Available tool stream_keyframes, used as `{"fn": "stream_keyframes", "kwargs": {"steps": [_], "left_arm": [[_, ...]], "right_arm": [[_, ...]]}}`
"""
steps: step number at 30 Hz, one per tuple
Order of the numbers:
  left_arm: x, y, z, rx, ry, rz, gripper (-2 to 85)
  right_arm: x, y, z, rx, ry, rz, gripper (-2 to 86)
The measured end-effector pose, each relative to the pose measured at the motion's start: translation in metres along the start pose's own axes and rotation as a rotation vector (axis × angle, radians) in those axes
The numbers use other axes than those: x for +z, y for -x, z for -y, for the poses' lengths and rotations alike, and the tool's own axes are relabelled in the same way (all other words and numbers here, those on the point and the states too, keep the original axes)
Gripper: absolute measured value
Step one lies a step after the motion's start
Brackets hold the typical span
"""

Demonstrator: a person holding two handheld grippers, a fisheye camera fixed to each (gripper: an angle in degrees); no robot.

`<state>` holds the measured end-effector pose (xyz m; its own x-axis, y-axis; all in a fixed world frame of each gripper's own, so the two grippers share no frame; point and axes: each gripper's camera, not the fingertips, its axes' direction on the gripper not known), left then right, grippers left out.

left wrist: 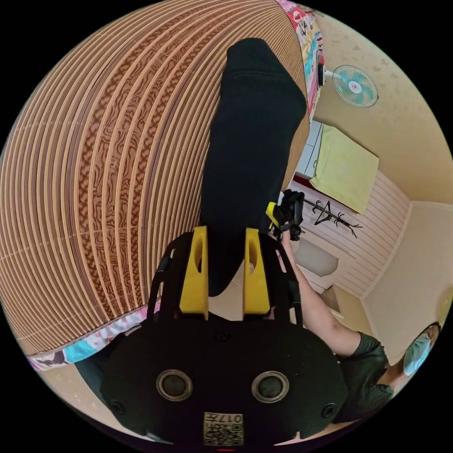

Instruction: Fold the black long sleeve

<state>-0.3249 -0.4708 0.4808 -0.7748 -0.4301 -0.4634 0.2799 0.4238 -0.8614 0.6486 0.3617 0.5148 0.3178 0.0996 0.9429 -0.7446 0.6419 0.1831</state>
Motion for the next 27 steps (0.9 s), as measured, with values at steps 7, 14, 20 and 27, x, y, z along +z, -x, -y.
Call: {"fn": "stream_keyframes", "kwargs": {"steps": [7,14,20,27], "left_arm": [[-0.098,0.025,-0.065,0.003,0.035,0.088,10.1],[-0.316,0.051,-0.159,-0.01,-0.219,0.156,10.0],[-0.514,0.041,-0.233,-0.016,-0.535,0.318,11.2],[-0.59,0.095,-0.282,-0.269,-0.821,0.374,10.9]], "right_arm": [[0.084,0.034,-0.025,-0.138,0.235,0.14,12.0],[0.241,0.188,-0.018,-0.421,0.399,0.175,11.7],[0.372,0.32,-0.008,-0.454,0.417,0.233,13.7],[0.44,0.301,0.007,-0.323,0.574,0.069,4.7]]}}
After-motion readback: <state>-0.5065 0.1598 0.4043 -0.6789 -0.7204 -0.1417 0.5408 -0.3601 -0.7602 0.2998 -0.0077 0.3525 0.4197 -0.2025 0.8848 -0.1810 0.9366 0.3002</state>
